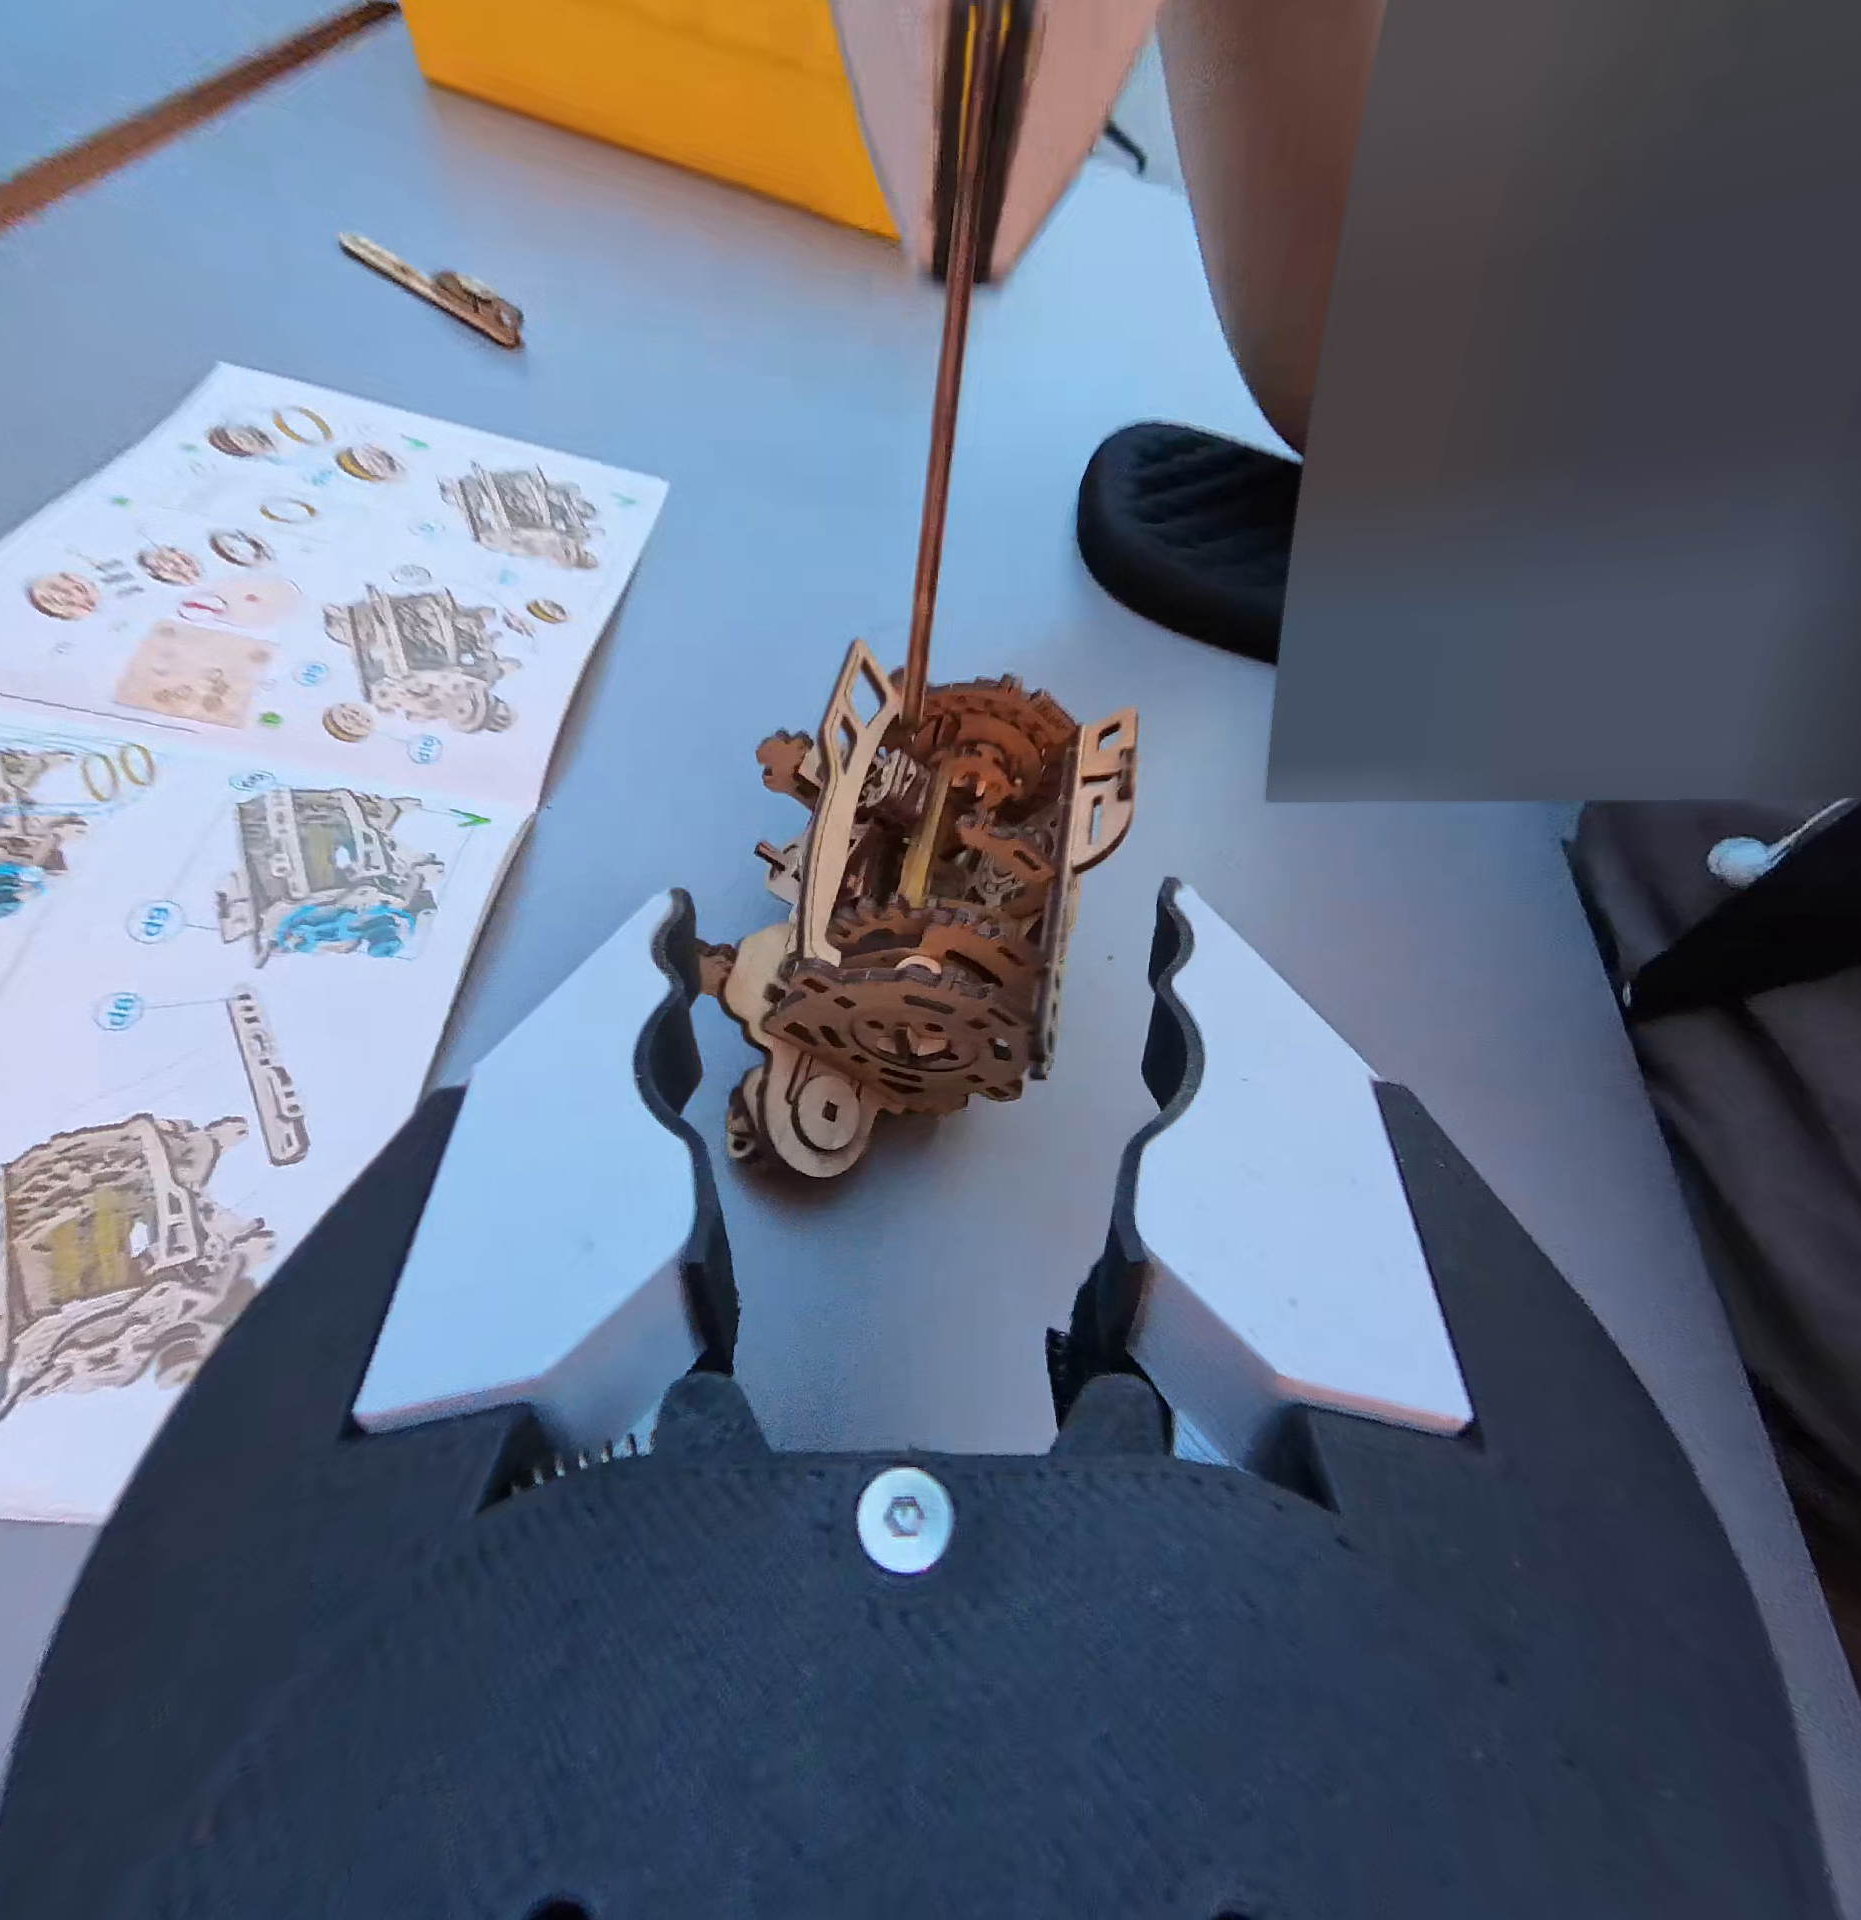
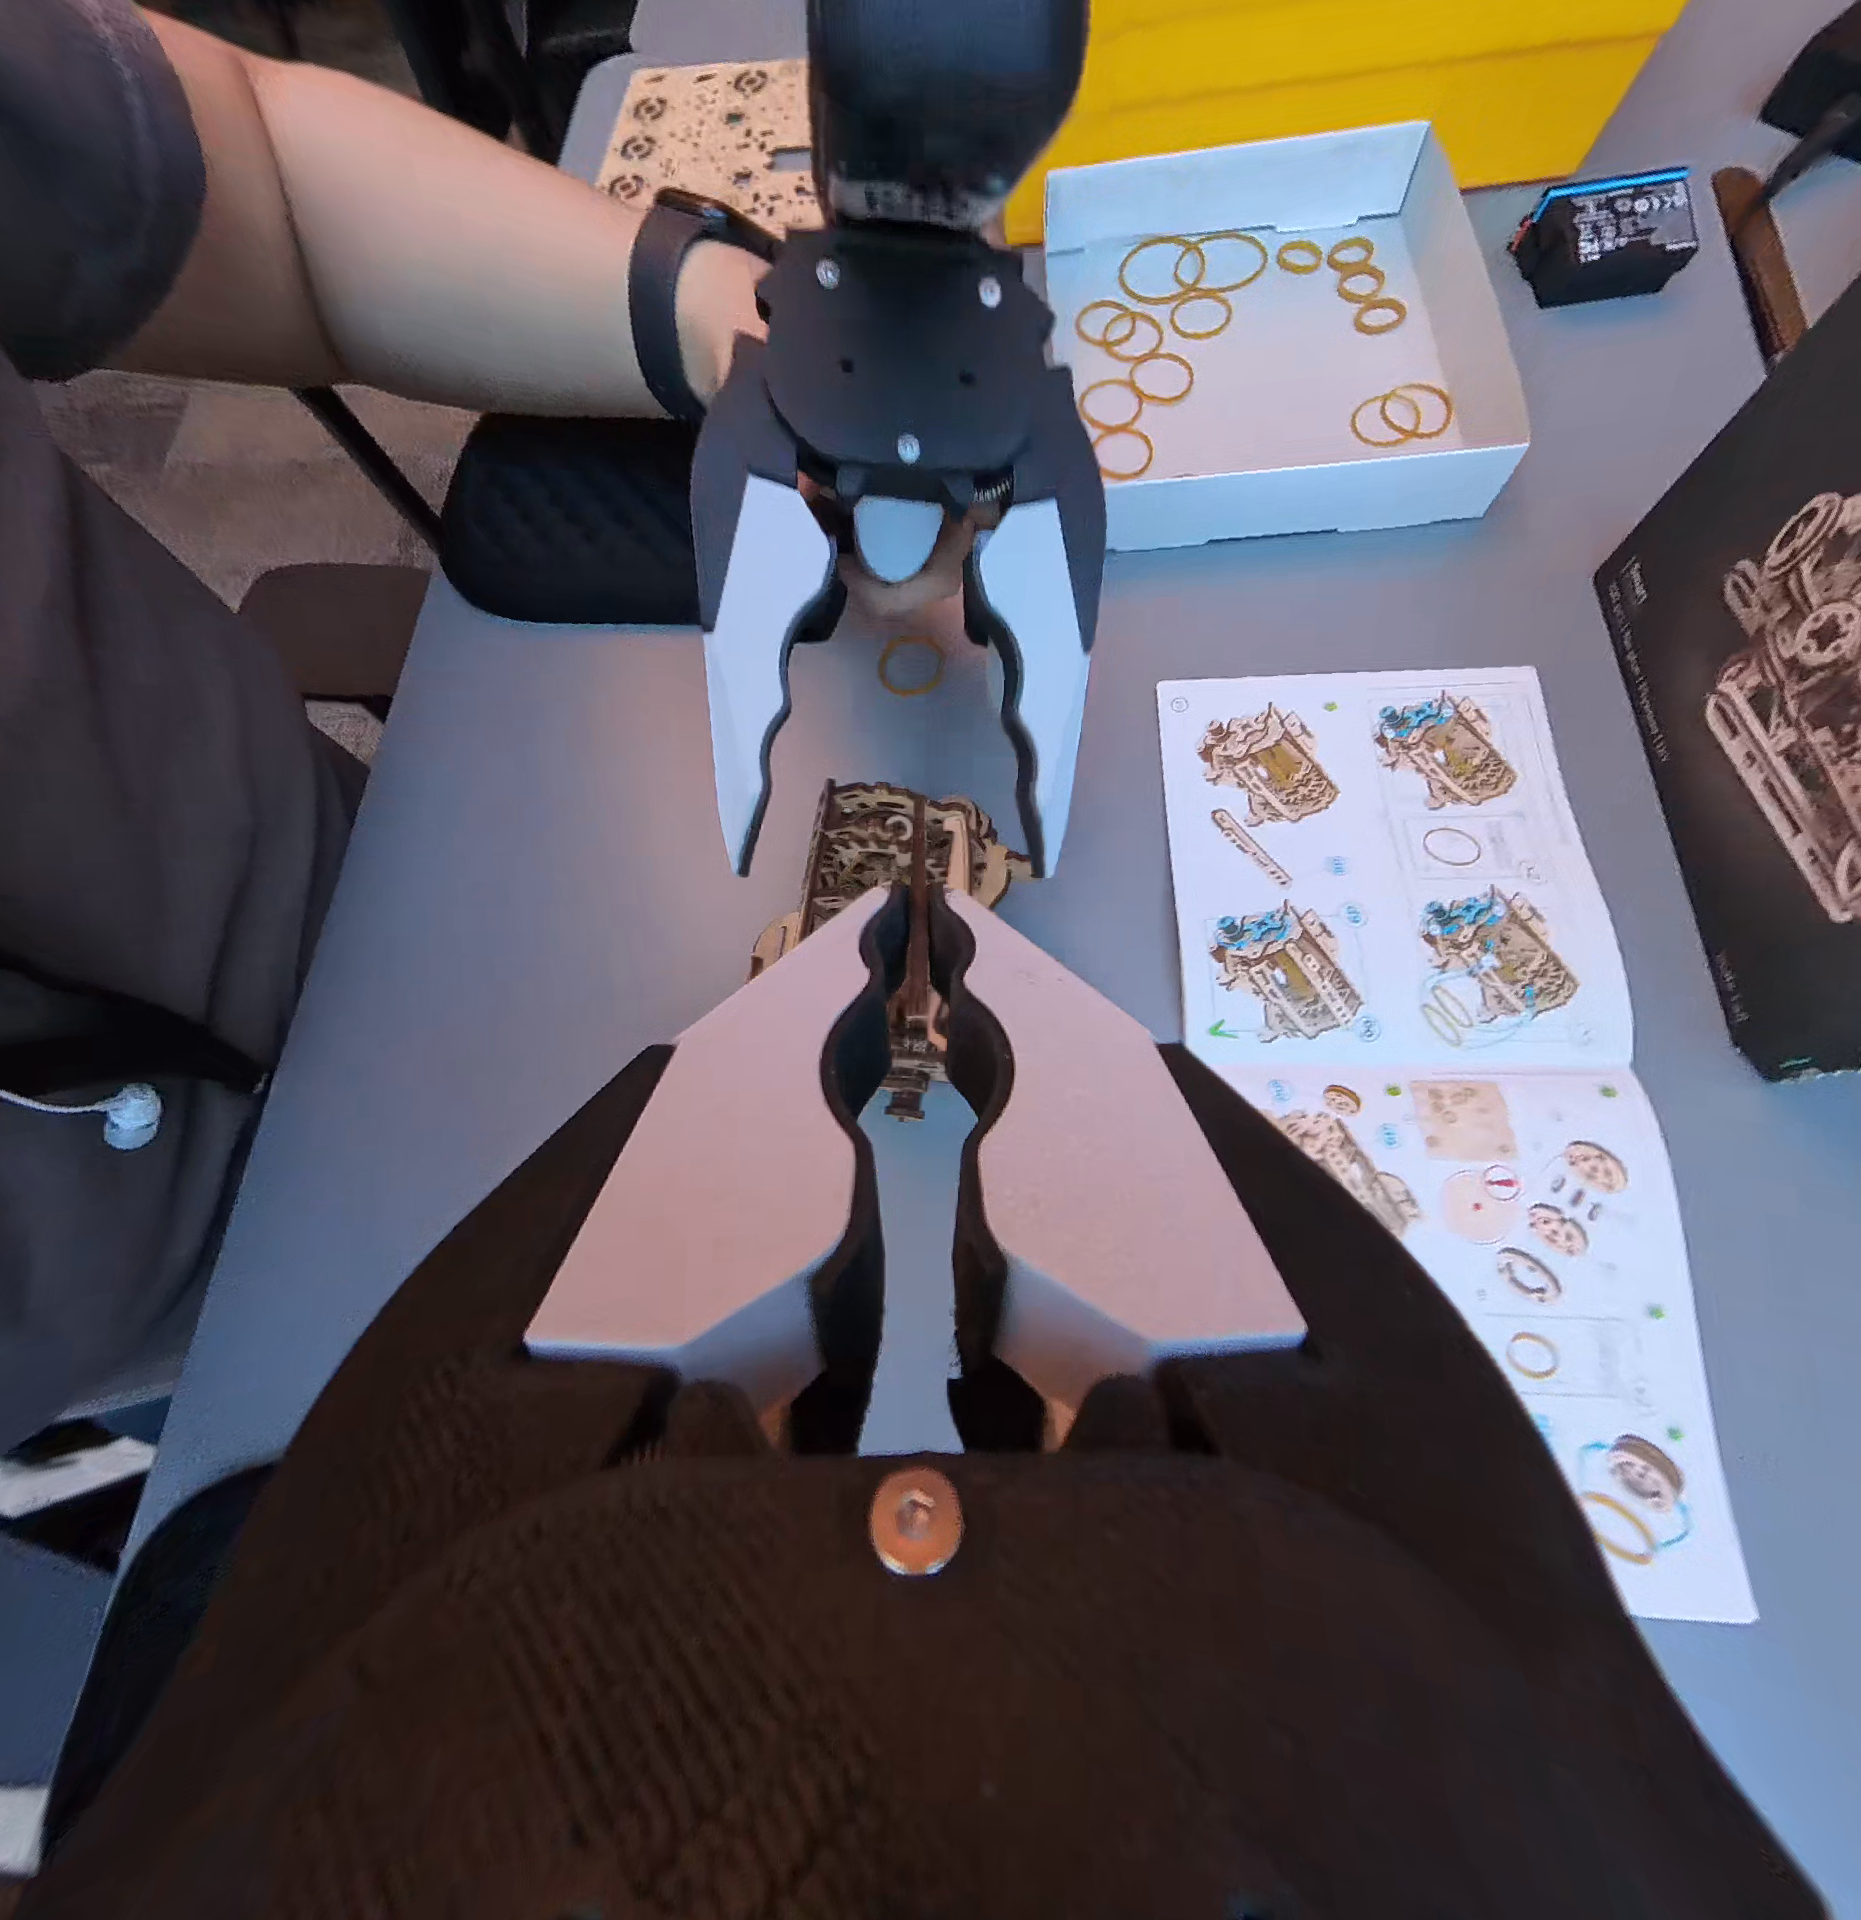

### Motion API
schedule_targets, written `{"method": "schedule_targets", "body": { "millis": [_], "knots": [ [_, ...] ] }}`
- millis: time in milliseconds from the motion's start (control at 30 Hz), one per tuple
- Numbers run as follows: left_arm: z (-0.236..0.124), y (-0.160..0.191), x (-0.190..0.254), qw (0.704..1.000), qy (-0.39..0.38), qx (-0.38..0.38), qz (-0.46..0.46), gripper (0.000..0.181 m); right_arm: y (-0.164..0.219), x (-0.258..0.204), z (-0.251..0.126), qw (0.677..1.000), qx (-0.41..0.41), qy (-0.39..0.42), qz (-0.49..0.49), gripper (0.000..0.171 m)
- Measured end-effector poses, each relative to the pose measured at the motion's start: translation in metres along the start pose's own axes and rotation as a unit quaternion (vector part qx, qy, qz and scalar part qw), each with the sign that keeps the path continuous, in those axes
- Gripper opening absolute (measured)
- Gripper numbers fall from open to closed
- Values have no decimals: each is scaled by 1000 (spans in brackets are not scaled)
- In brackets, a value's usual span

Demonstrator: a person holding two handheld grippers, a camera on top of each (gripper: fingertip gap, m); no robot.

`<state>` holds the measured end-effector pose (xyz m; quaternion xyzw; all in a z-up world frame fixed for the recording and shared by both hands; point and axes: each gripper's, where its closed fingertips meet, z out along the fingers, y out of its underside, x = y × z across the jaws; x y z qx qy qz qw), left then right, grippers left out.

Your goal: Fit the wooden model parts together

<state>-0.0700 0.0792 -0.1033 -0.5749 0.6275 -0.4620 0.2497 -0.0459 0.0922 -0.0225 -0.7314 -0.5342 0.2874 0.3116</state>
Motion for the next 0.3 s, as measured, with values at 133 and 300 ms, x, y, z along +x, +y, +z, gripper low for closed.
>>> {"method": "schedule_targets", "body": {
  "millis": [133,300],
  "knots": [
    [10,13,-11,999,-11,-37,30,89,-7,4,-3,999,-16,-39,-28,1],
    [13,10,-15,998,3,-27,64,81,3,0,3,998,11,-21,-63,1]
  ]
}}
